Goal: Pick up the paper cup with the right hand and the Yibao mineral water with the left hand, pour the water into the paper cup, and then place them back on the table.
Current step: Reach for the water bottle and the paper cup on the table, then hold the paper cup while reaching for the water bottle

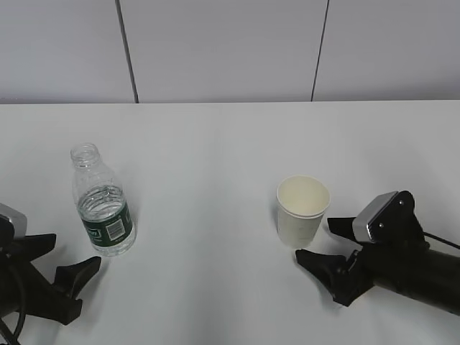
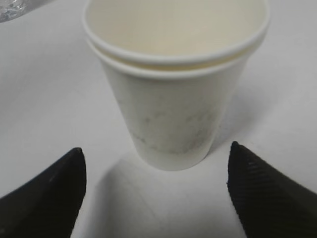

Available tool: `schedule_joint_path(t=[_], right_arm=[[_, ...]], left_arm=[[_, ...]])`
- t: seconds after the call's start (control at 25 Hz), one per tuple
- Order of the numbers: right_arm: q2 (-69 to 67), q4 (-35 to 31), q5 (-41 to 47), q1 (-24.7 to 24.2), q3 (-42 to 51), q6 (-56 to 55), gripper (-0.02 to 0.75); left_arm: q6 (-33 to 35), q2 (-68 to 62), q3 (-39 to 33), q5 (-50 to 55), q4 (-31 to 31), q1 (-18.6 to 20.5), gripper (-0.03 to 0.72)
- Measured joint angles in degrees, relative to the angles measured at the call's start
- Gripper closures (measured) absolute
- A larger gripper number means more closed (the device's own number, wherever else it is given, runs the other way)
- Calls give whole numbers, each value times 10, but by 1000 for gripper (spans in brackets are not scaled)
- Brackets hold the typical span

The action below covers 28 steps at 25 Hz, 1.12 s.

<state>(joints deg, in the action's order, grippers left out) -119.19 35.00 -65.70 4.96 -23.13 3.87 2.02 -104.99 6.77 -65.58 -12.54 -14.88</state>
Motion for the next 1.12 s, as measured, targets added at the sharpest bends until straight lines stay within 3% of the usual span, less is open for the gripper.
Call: schedule_joint_path(t=[0.92,1.12], right_arm=[[-34,0,0,32,-105,-27,71],[-46,7,0,32,-106,-39,121]], left_arm=[[0,0,3,0,2,0,168],[0,0,13,-1,0,0,174]])
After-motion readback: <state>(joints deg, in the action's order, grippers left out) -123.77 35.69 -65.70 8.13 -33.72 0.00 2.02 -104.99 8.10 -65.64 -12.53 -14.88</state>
